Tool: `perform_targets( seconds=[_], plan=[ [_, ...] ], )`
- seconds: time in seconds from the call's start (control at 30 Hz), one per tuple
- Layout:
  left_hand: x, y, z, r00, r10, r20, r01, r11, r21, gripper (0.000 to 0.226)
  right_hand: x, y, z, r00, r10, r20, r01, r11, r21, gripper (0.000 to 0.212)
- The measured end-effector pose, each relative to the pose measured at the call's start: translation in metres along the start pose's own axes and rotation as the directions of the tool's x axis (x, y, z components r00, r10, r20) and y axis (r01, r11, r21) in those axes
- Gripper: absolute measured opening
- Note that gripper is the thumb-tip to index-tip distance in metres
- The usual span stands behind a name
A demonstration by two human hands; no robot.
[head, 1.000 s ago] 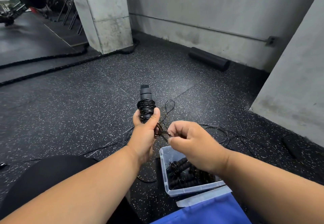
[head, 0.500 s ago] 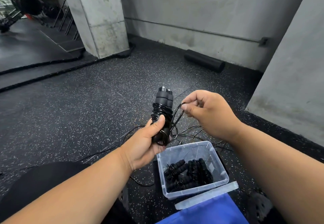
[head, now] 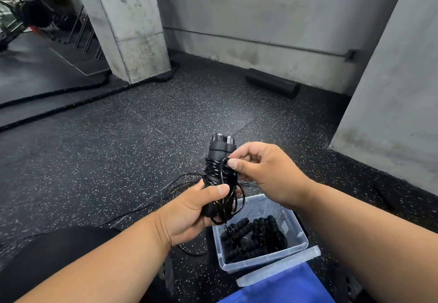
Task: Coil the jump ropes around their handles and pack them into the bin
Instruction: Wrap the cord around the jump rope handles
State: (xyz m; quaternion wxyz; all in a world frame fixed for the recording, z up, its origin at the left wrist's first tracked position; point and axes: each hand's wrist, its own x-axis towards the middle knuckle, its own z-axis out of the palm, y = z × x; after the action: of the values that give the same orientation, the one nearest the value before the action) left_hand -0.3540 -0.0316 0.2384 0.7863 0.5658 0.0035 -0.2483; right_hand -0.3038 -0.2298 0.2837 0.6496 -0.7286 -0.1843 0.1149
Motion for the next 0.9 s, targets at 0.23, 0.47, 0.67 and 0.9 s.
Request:
perform_targets(
  seconds=[0.23,0.47,0.67,0.9],
  plan=[
    [-0.006,0.004,-0.002,0.999,0.014,0.034,-0.012,0.998,-0.068,0.084,-0.003,-0.005,-0.003,0.994,-0.057,0.093,0.050,0.996,0.078,0.013],
    [-0.009,0.001,-0.001,0.996,-0.033,0.087,0.039,0.996,-0.078,0.060,-0.002,-0.009,-0.008,0.983,-0.067,0.172,0.085,0.992,-0.098,0.011],
    [-0.012,0.002,0.006,0.988,-0.094,0.119,0.107,0.989,-0.106,0.057,-0.001,-0.013,-0.006,0.987,-0.012,0.162,0.041,0.984,-0.173,0.018],
    [-0.011,-0.001,0.006,0.989,-0.091,0.114,0.099,0.993,-0.068,0.068,0.001,-0.011,-0.008,0.984,0.044,0.171,-0.015,0.986,-0.166,0.024]
  ],
)
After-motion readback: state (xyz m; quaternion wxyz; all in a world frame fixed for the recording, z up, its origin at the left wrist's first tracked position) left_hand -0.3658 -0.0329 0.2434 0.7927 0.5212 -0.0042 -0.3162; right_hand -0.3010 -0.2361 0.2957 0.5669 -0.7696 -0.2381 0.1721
